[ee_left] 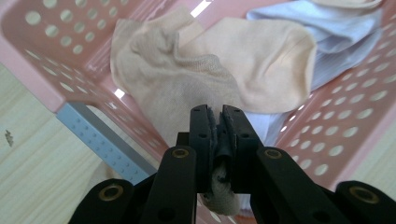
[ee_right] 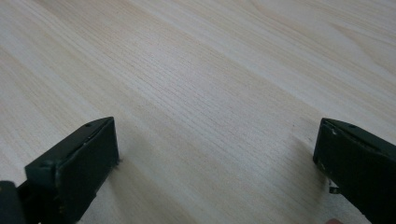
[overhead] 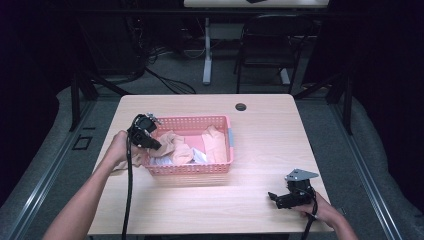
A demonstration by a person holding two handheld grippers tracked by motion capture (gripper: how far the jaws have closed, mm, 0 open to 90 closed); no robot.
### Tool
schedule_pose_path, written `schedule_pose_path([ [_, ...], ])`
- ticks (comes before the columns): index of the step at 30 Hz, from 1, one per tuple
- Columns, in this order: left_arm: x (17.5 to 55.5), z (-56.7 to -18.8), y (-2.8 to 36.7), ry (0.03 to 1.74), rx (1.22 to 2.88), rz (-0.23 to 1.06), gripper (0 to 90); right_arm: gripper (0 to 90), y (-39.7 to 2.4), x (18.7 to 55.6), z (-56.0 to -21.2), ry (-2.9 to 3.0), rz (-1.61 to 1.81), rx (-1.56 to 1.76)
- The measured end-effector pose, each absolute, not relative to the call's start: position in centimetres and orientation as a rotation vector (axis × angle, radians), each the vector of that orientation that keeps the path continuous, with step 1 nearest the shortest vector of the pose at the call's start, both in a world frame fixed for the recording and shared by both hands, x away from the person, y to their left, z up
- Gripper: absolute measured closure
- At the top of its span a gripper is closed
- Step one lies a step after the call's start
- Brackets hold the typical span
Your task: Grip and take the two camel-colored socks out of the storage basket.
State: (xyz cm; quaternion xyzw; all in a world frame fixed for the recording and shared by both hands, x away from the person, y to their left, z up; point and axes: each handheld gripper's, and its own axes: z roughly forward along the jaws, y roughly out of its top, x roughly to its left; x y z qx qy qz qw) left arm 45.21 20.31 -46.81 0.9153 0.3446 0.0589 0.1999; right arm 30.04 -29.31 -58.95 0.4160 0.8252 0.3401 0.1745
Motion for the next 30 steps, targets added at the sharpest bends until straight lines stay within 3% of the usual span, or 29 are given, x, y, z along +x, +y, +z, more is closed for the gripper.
schedule_pose_path([
  [30, 46.0, -38.1, 20.0, 0.876, 2.597, 0.114, 82.5, 0.0, -29.3, 30.0, -58.9, 2.340, 0.957, 1.177],
])
